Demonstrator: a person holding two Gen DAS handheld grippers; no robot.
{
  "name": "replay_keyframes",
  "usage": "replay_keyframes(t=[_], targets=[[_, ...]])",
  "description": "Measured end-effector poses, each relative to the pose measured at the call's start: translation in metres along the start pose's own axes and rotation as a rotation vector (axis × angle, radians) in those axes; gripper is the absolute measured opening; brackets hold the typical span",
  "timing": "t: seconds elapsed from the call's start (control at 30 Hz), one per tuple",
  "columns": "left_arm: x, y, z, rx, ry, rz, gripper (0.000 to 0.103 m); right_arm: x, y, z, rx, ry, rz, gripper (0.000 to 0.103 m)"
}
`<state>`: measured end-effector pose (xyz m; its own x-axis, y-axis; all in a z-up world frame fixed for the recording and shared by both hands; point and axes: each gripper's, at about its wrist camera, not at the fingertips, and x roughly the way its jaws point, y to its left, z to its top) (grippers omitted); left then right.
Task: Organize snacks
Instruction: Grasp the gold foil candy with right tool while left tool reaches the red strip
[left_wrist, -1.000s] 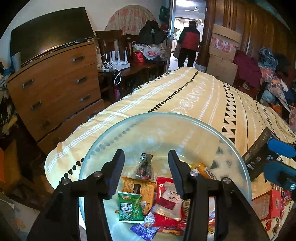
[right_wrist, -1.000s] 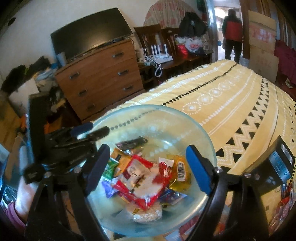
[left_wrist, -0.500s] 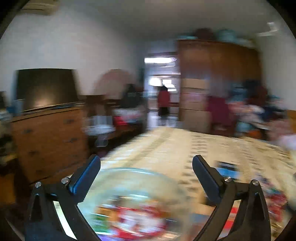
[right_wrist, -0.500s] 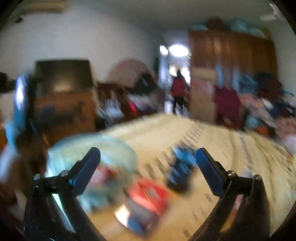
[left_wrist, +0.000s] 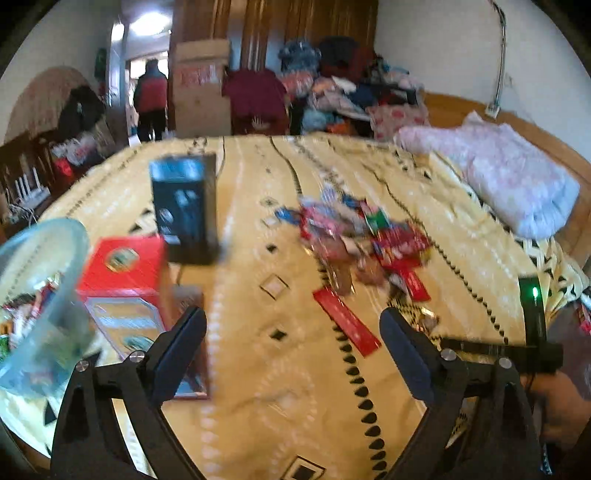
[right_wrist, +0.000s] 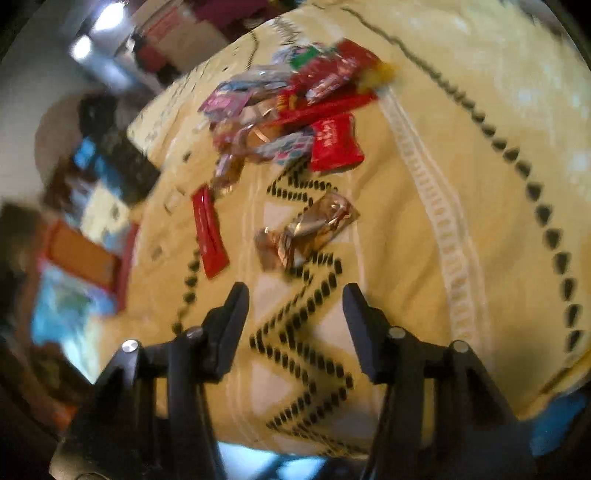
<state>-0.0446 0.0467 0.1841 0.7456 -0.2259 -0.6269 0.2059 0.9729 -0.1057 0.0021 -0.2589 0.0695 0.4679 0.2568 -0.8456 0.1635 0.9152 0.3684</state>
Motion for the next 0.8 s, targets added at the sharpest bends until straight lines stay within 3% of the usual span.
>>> replay_keyframes(t=[0.1,0.2,0.3,0.33,0.37,0.5,0.57,0.67,0.8], targets=[[0.011,-0.008,-0.002,-0.008,0.014,0.011,0.096,0.021,-0.012,0.017,0.127,0.009,0.083,0.055],[0.018,-0.007,0.0,-0.008,0.026,0.026,0.096,0.045,-0.012,0.033,0.136,0.017,0.032,0.055],[0.046,-0.01,-0.002,-0.052,0.066,0.009,0.096,0.06,0.008,0.041,0.013,-0.008,-0.049,0.051],[0.059,-0.01,-0.004,-0.076,0.091,-0.003,0.096,0.064,0.017,0.042,-0.059,-0.013,-0.084,0.041],[0.071,-0.01,-0.006,-0.095,0.116,-0.017,0.096,0.067,0.022,0.042,-0.115,-0.008,-0.1,0.037],[0.125,-0.03,-0.018,-0.096,0.227,-0.079,0.093,0.059,0.037,0.026,-0.268,-0.006,-0.083,0.034],[0.161,-0.043,-0.023,-0.112,0.291,-0.12,0.085,0.054,0.037,0.021,-0.296,-0.019,-0.088,0.034],[0.194,-0.053,-0.029,-0.137,0.328,-0.1,0.084,0.053,0.027,0.016,-0.301,-0.006,-0.075,0.035],[0.219,-0.068,-0.037,-0.093,0.357,-0.014,0.08,0.044,0.015,0.015,-0.3,0.007,-0.061,0.041]])
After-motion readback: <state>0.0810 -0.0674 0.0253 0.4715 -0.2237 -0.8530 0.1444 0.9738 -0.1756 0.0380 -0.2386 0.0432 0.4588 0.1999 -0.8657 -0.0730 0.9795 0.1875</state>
